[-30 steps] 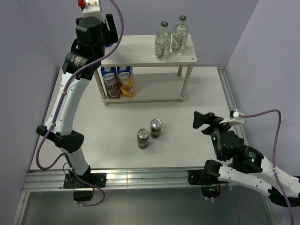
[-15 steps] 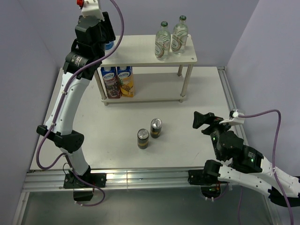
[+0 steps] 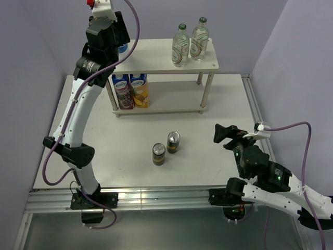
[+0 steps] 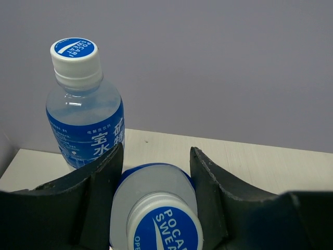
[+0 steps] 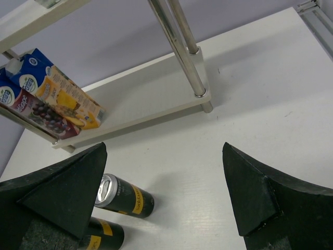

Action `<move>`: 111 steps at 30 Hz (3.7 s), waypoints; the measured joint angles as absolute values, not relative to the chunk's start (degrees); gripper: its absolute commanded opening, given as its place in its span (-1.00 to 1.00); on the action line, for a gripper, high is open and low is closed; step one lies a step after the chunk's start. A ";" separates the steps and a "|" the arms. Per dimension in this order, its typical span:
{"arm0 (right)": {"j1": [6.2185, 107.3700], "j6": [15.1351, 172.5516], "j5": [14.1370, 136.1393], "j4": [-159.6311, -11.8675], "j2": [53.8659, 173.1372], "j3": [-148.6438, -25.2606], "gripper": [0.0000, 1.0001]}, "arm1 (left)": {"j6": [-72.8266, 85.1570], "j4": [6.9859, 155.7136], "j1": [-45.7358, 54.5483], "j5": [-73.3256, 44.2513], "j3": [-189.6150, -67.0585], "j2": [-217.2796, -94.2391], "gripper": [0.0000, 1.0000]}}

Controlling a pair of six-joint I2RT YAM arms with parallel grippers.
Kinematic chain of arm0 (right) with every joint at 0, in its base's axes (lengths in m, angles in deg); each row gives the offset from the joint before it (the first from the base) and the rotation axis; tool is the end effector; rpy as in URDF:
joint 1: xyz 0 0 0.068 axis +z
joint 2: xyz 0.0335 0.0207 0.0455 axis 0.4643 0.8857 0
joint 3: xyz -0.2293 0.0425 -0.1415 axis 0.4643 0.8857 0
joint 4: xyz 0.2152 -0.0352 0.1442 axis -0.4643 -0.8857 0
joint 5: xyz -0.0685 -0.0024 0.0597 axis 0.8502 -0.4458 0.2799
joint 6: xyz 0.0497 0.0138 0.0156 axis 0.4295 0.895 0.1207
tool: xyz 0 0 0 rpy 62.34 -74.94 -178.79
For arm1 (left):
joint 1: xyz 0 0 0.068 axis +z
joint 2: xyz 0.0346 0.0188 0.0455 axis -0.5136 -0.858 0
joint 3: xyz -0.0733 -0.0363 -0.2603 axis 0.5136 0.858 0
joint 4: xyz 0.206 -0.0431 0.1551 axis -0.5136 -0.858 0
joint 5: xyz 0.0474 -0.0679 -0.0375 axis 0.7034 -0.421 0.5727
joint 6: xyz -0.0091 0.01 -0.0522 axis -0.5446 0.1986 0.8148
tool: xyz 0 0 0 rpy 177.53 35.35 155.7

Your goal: Place and organize the beverage onto the shelf

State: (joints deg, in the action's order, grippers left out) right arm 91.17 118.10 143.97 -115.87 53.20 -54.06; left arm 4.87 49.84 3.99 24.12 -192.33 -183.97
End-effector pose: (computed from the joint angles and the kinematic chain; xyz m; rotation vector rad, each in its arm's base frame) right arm 0.0584 0.0470 0.3406 0.3066 1.6262 0.3383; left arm 0.3300 -0.1473 0.5582 -0.2042 1.5110 -0.1165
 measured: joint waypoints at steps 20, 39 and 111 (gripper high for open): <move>91.17 118.10 144.21 -115.79 53.33 -53.93 0.97 | 6.03 45.58 3.68 23.48 -192.81 -182.17 -0.99; 91.17 118.08 144.25 -115.72 54.14 -53.93 0.97 | 5.85 41.18 3.42 22.02 -195.80 -182.30 -0.91; 91.17 118.08 144.93 -114.78 54.77 -52.33 0.97 | 2.33 58.43 1.13 24.25 -178.91 -174.72 0.80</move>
